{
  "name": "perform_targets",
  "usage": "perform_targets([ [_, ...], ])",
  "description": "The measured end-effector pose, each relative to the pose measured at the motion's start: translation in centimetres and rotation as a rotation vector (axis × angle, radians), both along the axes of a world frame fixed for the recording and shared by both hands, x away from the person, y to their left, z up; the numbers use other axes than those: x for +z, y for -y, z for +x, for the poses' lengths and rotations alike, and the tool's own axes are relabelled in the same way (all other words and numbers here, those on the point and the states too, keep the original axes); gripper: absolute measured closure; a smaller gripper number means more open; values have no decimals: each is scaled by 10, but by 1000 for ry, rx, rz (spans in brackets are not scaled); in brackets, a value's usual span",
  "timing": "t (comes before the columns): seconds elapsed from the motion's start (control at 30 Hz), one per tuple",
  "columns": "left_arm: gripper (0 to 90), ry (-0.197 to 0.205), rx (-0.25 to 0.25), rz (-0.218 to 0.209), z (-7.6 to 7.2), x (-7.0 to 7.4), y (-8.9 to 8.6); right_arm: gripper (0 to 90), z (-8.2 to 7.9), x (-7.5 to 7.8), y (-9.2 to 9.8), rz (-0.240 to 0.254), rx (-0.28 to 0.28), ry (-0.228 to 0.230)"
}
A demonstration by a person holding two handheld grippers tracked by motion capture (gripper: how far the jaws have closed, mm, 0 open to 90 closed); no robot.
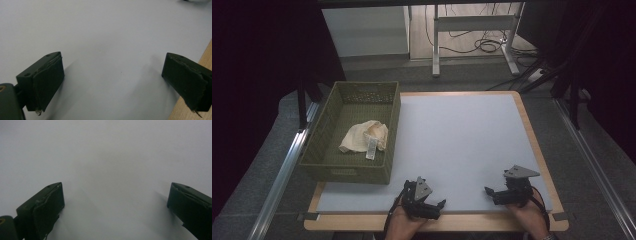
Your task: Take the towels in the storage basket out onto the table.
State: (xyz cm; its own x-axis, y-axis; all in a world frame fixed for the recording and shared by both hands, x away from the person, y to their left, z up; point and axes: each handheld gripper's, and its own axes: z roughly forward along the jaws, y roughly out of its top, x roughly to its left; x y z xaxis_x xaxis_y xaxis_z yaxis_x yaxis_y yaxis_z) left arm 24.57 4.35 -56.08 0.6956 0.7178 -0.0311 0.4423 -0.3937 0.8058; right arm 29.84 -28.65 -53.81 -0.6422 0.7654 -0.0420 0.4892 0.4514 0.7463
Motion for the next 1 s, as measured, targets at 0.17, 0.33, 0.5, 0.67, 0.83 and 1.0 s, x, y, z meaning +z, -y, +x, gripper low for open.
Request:
perform_targets([
  [0.17,43,2,-6,0,0,0,0,11,0,0,0,0,-1,1],
  [0.33,48,-20,-12,16,2,4,1,11,0,0,0,1,-1,0],
  [0.5,81,-50,-33,34,5,10,2,11,0,0,0,3,-1,1],
  [0.67,73,-71,-43,59,11,15,3,11,0,0,0,2,-2,2],
  [0.83,71,-87,-43,78,20,23,2,12,0,0,0,3,-2,1],
  [1.0,62,-105,-49,108,34,33,2,12,0,0,0,2,-1,2],
])
